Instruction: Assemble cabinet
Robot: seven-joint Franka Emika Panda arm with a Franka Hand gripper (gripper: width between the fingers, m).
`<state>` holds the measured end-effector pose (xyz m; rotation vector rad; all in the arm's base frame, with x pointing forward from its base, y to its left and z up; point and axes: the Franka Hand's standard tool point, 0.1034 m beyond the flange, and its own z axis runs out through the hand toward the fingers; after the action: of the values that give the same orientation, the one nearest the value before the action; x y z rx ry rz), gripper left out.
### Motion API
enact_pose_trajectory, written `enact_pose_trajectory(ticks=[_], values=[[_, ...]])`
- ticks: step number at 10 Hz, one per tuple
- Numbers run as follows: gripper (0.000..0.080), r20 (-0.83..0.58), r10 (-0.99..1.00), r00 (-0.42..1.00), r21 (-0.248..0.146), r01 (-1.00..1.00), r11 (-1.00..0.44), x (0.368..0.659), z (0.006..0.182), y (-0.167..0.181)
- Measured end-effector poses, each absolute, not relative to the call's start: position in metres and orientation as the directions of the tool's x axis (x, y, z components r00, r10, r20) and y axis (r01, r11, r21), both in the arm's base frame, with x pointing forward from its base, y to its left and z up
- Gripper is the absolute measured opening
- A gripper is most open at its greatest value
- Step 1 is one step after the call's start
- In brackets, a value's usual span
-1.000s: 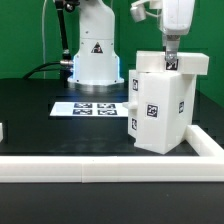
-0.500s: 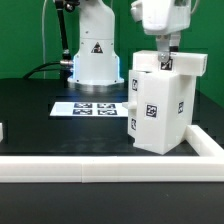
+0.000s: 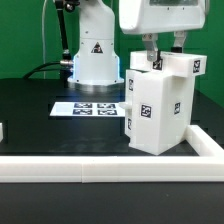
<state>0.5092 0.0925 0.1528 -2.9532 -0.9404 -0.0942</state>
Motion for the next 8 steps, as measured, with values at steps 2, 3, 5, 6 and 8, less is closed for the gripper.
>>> enact_pose_trajectory(ticks=[2,3,5,6,8], values=[[0.0556,0.068,0.489,0.870,-0.028,0.491,-0.871,0.5098,0.1533,0.0925],[0.0556,0.065,0.437,0.897,-0.032,0.440,-0.898,0.5098,0.1533,0.0926],[0.0556,0.060,0.292,0.955,-0.041,0.295,-0.955,0.5099,0.1534,0.0925],[0.0556,0.057,0.235,0.970,-0.045,0.238,-0.970,0.5099,0.1534,0.0925],[0.0556,0.051,0.102,0.993,-0.052,0.105,-0.993,0.5100,0.1535,0.0927]])
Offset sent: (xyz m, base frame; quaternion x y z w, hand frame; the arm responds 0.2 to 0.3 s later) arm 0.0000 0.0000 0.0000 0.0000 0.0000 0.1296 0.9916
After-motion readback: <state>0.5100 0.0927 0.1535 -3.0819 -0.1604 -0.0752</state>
